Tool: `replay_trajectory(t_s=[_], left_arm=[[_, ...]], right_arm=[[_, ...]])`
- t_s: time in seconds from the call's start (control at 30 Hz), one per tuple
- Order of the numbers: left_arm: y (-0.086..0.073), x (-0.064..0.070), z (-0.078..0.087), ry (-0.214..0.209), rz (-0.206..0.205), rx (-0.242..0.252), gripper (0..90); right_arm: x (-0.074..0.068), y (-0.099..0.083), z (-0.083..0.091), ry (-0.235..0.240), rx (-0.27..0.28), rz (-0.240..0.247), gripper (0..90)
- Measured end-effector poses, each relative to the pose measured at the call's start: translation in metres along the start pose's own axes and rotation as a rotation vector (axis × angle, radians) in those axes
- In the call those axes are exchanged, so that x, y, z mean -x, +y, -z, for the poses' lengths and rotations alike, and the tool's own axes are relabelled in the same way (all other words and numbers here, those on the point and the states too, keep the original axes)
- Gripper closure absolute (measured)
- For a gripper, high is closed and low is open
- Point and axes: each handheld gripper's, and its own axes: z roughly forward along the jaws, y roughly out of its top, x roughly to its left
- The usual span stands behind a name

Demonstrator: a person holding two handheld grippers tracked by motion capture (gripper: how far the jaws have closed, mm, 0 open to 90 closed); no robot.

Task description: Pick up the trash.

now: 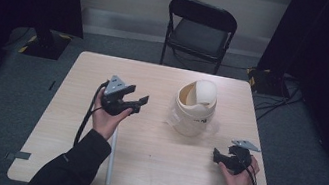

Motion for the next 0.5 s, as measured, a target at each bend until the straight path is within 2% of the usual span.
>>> replay_trajectory(t_s=[0.07,0.1,0.23,0.27,0.3,0.33,0.37,0.4,0.5], left_arm=[[-0.005,-0.003,0.006,0.005,0.001,-0.009,34.4],[-0.014,-0.007,0.016,0.019,0.017,-0.026,34.4],[-0.028,-0.012,0.029,0.040,0.026,-0.042,34.4],[-0.038,-0.014,0.036,0.047,0.027,-0.054,34.4],[-0.038,-0.014,0.036,0.047,0.027,-0.054,34.4],[-0.047,-0.014,0.041,0.048,0.032,-0.072,34.5],[-0.047,-0.014,0.041,0.048,0.032,-0.072,34.5],[-0.056,-0.015,0.046,0.056,0.025,-0.097,34.4],[-0.066,-0.015,0.049,0.062,0.027,-0.116,34.6]], right_arm=[[0.000,0.000,0.000,0.000,0.000,0.001,13.6],[0.000,0.000,0.000,0.000,0.000,0.001,13.6],[0.000,0.000,0.000,0.000,0.000,0.001,13.6],[0.000,0.000,0.000,0.000,0.000,0.001,13.6],[0.000,0.000,0.000,0.000,0.000,0.001,13.6],[0.000,0.000,0.000,0.000,0.000,0.000,13.6],[0.000,0.000,0.000,0.000,0.000,0.000,13.6],[0.000,0.000,0.000,0.000,0.000,0.001,13.6],[0.000,0.000,0.000,0.000,0.000,0.000,13.6]])
